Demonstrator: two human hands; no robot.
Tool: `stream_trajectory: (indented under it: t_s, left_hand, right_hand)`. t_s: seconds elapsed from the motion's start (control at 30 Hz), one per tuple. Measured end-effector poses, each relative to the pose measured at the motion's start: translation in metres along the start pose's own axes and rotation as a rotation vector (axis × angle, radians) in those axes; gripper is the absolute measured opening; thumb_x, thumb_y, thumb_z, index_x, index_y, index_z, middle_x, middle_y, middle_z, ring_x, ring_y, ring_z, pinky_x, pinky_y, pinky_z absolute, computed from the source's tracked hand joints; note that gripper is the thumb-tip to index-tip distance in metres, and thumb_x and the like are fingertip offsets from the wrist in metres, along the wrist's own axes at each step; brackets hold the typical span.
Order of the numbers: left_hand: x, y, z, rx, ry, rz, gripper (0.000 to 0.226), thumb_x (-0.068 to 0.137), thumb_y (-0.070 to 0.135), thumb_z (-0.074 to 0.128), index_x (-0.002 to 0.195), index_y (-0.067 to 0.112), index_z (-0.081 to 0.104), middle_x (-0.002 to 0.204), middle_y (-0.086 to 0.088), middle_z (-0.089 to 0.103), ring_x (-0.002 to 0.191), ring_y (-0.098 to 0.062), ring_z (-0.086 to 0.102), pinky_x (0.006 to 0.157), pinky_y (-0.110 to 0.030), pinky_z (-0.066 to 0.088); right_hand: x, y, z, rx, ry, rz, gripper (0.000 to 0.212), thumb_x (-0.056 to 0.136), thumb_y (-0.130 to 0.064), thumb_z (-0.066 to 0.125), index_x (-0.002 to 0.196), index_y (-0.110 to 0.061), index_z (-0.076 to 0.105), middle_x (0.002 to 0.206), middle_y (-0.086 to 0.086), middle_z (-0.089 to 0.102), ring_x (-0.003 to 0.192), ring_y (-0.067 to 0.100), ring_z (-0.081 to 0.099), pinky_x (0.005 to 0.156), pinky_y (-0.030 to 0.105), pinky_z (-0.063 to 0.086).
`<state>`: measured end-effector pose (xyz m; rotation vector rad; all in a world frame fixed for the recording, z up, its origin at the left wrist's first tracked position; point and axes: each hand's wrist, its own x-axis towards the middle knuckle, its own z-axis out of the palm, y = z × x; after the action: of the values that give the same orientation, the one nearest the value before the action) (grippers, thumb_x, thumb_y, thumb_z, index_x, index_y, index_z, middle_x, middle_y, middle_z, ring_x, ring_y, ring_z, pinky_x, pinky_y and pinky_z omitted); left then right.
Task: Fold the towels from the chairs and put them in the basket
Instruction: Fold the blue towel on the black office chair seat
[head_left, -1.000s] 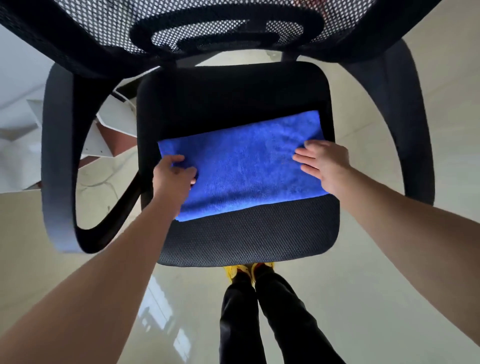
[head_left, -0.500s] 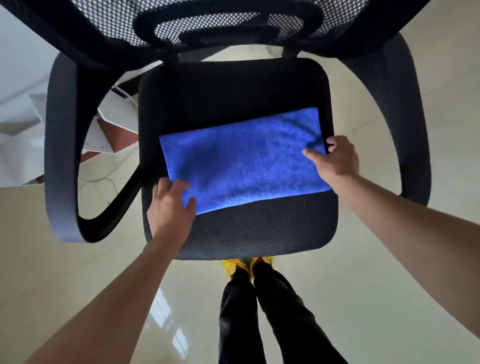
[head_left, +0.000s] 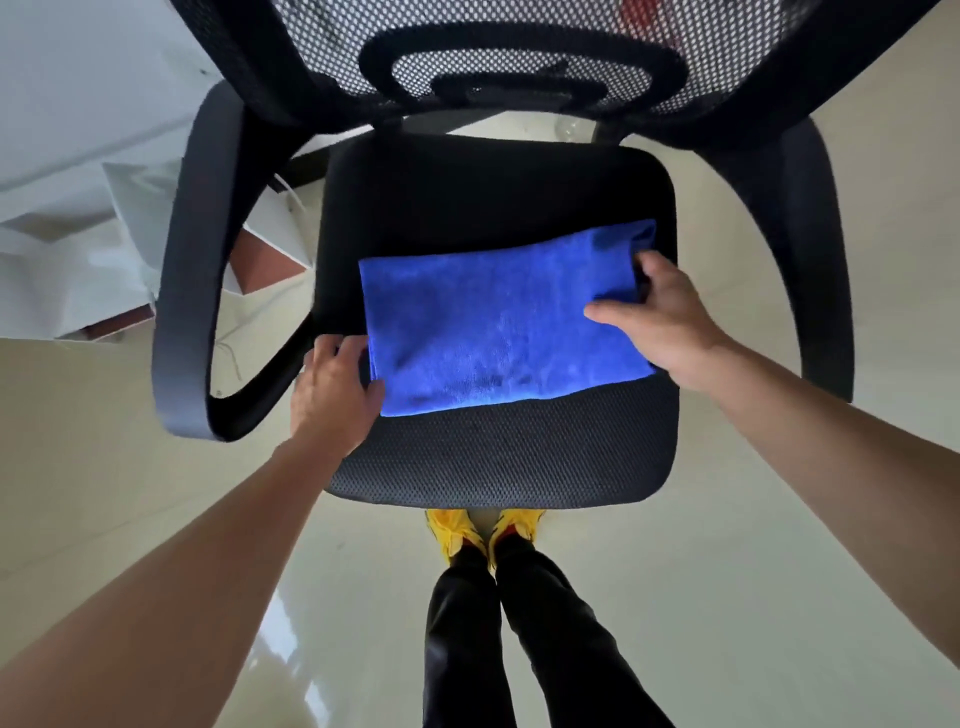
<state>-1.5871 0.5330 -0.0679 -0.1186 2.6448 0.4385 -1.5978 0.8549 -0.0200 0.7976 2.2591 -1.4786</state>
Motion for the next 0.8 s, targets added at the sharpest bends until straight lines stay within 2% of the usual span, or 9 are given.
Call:
stream_trajectory:
  t_s: [0.13,0.2,0.33,0.43,0.5,0.57,0.63,0.7,0.8]
  left_hand:
    - [-0.027,-0.024,-0.011,-0.078,-0.066,-0.112,0.042,0.085,0.02,0.063,0.126,0.014,0.057,0.122,-0.012,0.054,0.109,-0.036,0.056,0.089,-0.043,0.044]
    - [-0.04,-0.04,-0.009,-0.084,-0.12,-0.129,0.041,0.086,0.021,0.062,0.126,0.014,0.057,0.118,-0.012,0.055,0.106,-0.034,0.058,0.089,-0.042,0.045]
    - [-0.055,-0.069,-0.007,-0.116,-0.13,-0.166,0.038,0.087,0.02,0.06,0.124,0.014,0.058,0.116,-0.011,0.057,0.103,-0.032,0.061,0.086,-0.039,0.045]
    - [-0.055,-0.08,-0.006,-0.157,-0.106,-0.156,0.036,0.087,0.02,0.061,0.122,0.014,0.059,0.113,-0.011,0.063,0.101,-0.032,0.062,0.085,-0.039,0.047]
    - [-0.052,-0.079,-0.006,-0.195,-0.091,-0.149,0.035,0.087,0.019,0.061,0.122,0.014,0.059,0.111,-0.011,0.065,0.1,-0.033,0.062,0.087,-0.041,0.049]
    - [-0.049,-0.075,-0.007,-0.238,-0.083,-0.141,0.034,0.087,0.018,0.061,0.121,0.014,0.059,0.108,-0.01,0.066,0.098,-0.032,0.063,0.087,-0.043,0.049]
    - [-0.048,-0.067,-0.008,-0.266,-0.077,-0.136,0.033,0.087,0.016,0.06,0.12,0.013,0.06,0.109,-0.01,0.064,0.098,-0.032,0.062,0.087,-0.043,0.049]
    - [-0.047,-0.055,-0.009,-0.222,-0.051,-0.077,0.03,0.088,0.015,0.058,0.118,0.012,0.061,0.112,-0.01,0.061,0.099,-0.031,0.061,0.085,-0.042,0.049]
    - [-0.034,-0.027,-0.011,-0.168,0.089,0.111,0.027,0.088,0.013,0.058,0.114,0.01,0.064,0.116,-0.011,0.057,0.103,-0.031,0.056,0.08,-0.045,0.05]
  right_hand:
    - [-0.014,-0.041,0.061,-0.084,-0.127,-0.139,0.047,0.075,-0.018,0.073,0.117,-0.027,0.052,0.09,-0.013,0.061,0.078,0.004,0.061,0.067,0.017,0.046]
    - [-0.017,-0.051,0.097,-0.19,-0.161,-0.18,0.052,0.08,-0.02,0.069,0.127,-0.026,0.045,0.088,-0.014,0.056,0.076,0.002,0.059,0.06,0.014,0.046]
    - [-0.014,-0.054,0.166,-0.508,-0.159,-0.236,0.046,0.088,-0.016,0.058,0.129,-0.017,0.037,0.074,-0.001,0.057,0.064,0.02,0.058,0.048,0.03,0.037]
    - [-0.012,-0.05,0.198,-0.69,-0.239,-0.209,0.055,0.089,-0.021,0.061,0.135,-0.013,0.033,0.09,0.007,0.061,0.081,0.03,0.061,0.058,0.033,0.039]
    - [-0.013,-0.046,0.209,-0.64,-0.345,-0.18,0.062,0.086,-0.027,0.066,0.138,-0.013,0.035,0.096,0.006,0.062,0.087,0.027,0.059,0.07,0.038,0.046]
    - [-0.013,-0.043,0.204,-0.376,-0.39,-0.087,0.051,0.087,-0.023,0.066,0.133,-0.014,0.047,0.087,0.002,0.067,0.078,0.021,0.067,0.07,0.041,0.057]
    - [-0.005,-0.038,0.185,-0.177,-0.237,-0.061,0.021,0.088,-0.014,0.058,0.108,-0.019,0.064,0.075,-0.005,0.066,0.061,0.013,0.069,0.059,0.038,0.058]
    - [0.009,-0.036,0.157,-0.097,-0.012,-0.046,0.023,0.086,-0.01,0.051,0.082,-0.029,0.064,0.069,-0.007,0.065,0.052,0.009,0.066,0.054,0.034,0.053]
    - [0.024,-0.04,0.124,-0.062,0.168,0.019,0.026,0.085,-0.008,0.049,0.075,-0.029,0.062,0.071,-0.003,0.065,0.052,0.011,0.065,0.051,0.028,0.049]
